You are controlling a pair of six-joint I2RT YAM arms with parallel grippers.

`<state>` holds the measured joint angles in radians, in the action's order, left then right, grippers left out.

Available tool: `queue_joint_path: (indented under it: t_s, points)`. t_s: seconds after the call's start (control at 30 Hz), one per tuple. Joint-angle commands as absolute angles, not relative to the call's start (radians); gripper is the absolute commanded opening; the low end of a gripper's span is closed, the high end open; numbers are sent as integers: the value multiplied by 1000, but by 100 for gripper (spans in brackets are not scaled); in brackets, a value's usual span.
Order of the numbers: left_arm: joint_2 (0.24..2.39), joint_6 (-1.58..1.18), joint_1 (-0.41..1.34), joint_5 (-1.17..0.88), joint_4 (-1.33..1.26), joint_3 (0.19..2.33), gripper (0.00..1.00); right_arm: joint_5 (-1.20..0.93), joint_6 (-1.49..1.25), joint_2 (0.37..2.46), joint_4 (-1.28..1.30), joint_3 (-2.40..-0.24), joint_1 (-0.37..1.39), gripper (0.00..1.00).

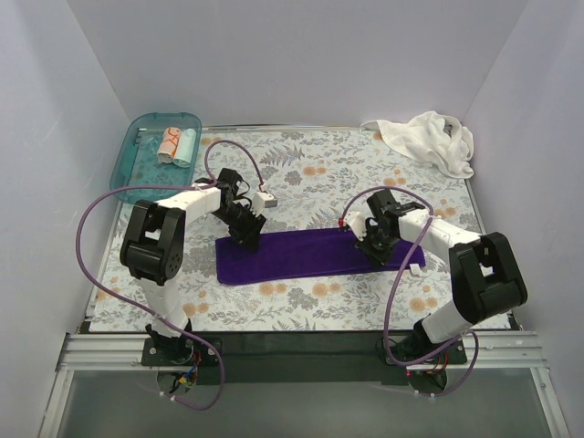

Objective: Roll the towels
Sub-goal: Fold the towel

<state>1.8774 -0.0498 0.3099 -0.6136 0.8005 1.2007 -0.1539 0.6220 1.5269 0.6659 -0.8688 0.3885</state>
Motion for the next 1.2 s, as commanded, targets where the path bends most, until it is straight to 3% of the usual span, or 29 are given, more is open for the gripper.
queue_joint_path:
  t_s: [0.0, 0.13, 0.23, 0.47, 1.17]
  points:
    - [1861, -55, 311, -604, 779, 1198, 29, -135, 597, 1540, 621, -864, 397, 25]
    - [1861, -57, 310, -600, 776, 1195, 29, -129, 600, 1543, 618, -861, 399, 24]
    - [1867, -58, 311, -591, 778, 1193, 29, -129, 601, 1526, 627, -864, 399, 13]
    - [1878, -58, 311, -581, 778, 1192, 29, -129, 612, 1480, 669, -882, 400, 1]
    - [1882, -60, 310, -569, 782, 1192, 29, -152, 701, 1428, 753, -824, 400, 1]
